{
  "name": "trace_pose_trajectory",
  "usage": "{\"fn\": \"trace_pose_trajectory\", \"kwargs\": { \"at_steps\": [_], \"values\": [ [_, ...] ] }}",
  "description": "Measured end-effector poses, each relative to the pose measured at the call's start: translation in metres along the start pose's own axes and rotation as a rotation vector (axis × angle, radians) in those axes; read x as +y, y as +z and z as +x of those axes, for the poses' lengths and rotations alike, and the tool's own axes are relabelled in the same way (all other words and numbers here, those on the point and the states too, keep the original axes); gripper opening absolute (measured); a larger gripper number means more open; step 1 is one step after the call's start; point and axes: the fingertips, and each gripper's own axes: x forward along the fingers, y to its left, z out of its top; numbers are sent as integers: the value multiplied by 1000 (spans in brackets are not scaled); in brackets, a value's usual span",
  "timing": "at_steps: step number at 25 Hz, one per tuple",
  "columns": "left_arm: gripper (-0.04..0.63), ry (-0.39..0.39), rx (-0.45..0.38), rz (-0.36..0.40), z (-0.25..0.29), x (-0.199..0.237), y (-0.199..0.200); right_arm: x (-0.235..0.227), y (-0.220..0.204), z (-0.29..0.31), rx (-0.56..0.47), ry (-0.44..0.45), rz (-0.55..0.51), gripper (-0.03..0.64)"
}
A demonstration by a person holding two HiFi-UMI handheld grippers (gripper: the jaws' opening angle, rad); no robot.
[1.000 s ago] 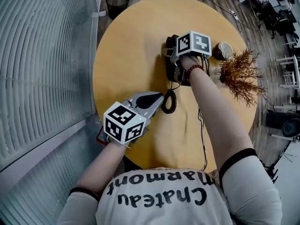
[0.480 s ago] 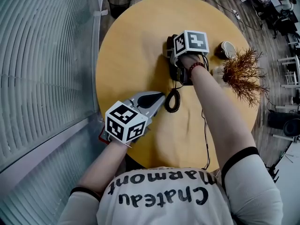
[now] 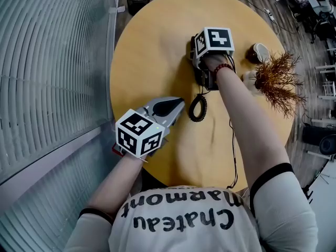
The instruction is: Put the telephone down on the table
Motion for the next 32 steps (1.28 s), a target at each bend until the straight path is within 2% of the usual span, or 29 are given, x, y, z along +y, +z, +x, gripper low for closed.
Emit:
{"fn": "trace_pose_trajectory", "kwargs": {
  "at_steps": [6,11,15,19,23,26,29,32],
  "values": [
    [6,24,2,-15,-1,3,-9,0,0,1,3,2,-18,295],
    [6,27,3,13,-10,-8,-8,7,0,-4,-11,32,-73,296],
    [6,42,2,10,-17,-10,-12,11,3,-10,-35,77,-52,308],
    [6,60,-12,-1,-21,-10,-15,13,3,-18,-50,75,-72,308],
    [6,71,-20,7,-26,-22,-17,13,4,-32,-94,103,-43,308],
    [6,95,-22,18,-33,-30,-22,11,12,-52,-177,92,-45,308],
    [6,124,-27,29,-39,-38,-27,9,24,-82,-324,66,-56,308],
    [6,144,-38,59,-43,-54,-28,19,25,-122,-485,115,-100,307]
  ]
}}
